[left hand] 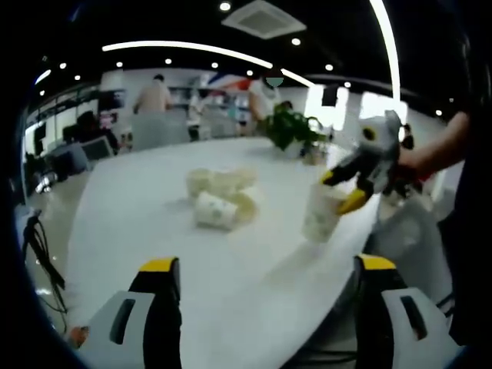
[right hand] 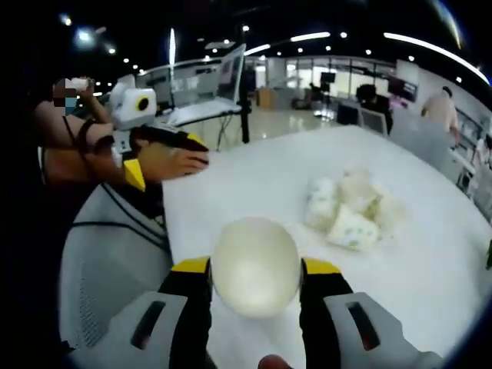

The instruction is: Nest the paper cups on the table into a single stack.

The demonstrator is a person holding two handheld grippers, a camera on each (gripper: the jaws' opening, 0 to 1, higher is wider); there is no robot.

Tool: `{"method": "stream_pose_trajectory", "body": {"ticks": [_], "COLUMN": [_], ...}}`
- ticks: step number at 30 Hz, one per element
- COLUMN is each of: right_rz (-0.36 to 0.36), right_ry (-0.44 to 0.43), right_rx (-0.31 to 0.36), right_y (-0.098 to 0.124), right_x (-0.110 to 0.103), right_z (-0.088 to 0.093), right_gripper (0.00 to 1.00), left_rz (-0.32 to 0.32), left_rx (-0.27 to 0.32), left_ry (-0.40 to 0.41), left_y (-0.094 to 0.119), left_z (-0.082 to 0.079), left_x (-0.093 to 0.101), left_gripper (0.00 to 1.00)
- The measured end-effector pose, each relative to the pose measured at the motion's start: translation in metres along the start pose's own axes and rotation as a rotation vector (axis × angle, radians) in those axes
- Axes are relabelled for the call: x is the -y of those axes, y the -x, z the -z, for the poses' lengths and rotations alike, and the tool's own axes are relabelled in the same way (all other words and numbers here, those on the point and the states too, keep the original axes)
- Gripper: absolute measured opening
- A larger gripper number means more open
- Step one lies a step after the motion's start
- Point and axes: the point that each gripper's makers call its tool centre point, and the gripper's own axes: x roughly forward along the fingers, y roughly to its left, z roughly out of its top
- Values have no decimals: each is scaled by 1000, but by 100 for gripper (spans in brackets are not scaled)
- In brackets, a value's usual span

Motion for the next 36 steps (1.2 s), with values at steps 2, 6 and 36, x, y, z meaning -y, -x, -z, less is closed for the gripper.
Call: {"method": "stream_pose_trajectory", "body": {"ticks": [2,6,36], "right_rz": [-10,-25,-122], "right_ry": [-11,-4,69], "right_rx": [2,-16,-101], "right_y": [-1,-6,-29], "right_x": [-1,-4,-32], "right_z": [1,7,40], "right_gripper": [41,41,41], "left_rz": [-1,-2,-10], "left_rx": [-1,-4,-9], "left_ry": [1,2,13], "left_y": [0,0,-3], "left_z": [0,0,0], "left_x": [0,0,-3], "left_gripper": [93,93,93]}}
